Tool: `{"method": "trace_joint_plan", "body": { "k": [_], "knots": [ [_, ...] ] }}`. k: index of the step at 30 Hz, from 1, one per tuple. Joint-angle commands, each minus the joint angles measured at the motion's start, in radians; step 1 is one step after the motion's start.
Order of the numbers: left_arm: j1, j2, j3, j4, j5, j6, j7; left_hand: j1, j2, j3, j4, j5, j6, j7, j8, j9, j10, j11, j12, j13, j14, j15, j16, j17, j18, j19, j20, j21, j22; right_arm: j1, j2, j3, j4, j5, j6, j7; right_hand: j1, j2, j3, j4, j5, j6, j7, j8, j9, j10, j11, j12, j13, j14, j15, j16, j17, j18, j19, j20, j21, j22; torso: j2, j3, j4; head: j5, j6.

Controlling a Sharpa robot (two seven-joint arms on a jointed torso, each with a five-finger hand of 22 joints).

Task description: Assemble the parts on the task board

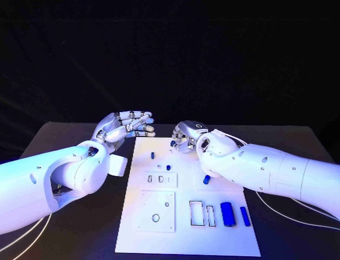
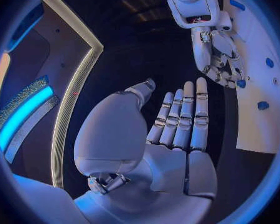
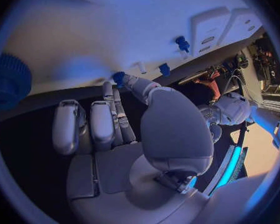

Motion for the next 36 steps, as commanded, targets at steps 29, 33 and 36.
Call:
{"method": "trace_joint_plan", "body": {
  "k": [29,33,36],
  "knots": [
    [0.002,-0.02,0.0,-0.011,0.006,0.028,0.004,-0.009,0.004,0.005,0.002,0.004,-0.008,0.036,-0.003,0.001,-0.008,0.002,-0.006,0.001,-0.007,0.0,0.006,0.003,0.008,-0.01,0.0,0.005,0.002,0.066,-0.346,0.017,0.306,0.292,0.08,0.072,0.062,-0.01,-0.262,0.021,0.076,-0.082,-0.003,-0.009,0.05,0.14,-0.026,0.93,0.826,0.053,-0.015,0.155,0.211,-0.004,0.034,-0.017,0.029,0.067,-0.018,0.0083,-0.0344,0.011,0.011],
    [0.002,-0.023,0.0,-0.013,0.007,0.029,0.005,-0.009,0.004,0.005,0.002,0.004,-0.008,0.036,-0.003,0.001,-0.008,0.002,-0.006,0.001,-0.007,0.0,0.006,0.003,0.008,-0.01,0.0,0.005,0.002,0.072,-0.376,0.018,0.285,0.341,0.151,0.05,0.108,0.016,-0.375,0.08,0.102,-0.128,0.012,0.036,0.082,0.216,-0.01,1.2,1.106,0.08,0.003,0.26,0.388,-0.023,0.086,-0.001,0.091,0.151,-0.021,0.0105,-0.0379,0.012,0.01],
    [0.001,-0.023,0.0,-0.016,0.008,0.031,0.005,-0.009,0.004,0.005,0.002,0.004,-0.008,0.036,-0.003,0.001,-0.008,0.002,-0.006,0.001,-0.007,0.0,0.006,0.003,0.008,-0.01,0.0,0.005,0.002,0.073,-0.381,0.018,0.263,0.337,0.172,0.039,0.127,0.023,-0.401,0.101,0.1,-0.139,0.016,0.049,0.088,0.256,-0.005,1.258,1.167,0.088,0.007,0.283,0.432,-0.032,0.111,0.004,0.121,0.189,-0.02,0.0133,-0.0376,0.012,0.011]
  ]
}}
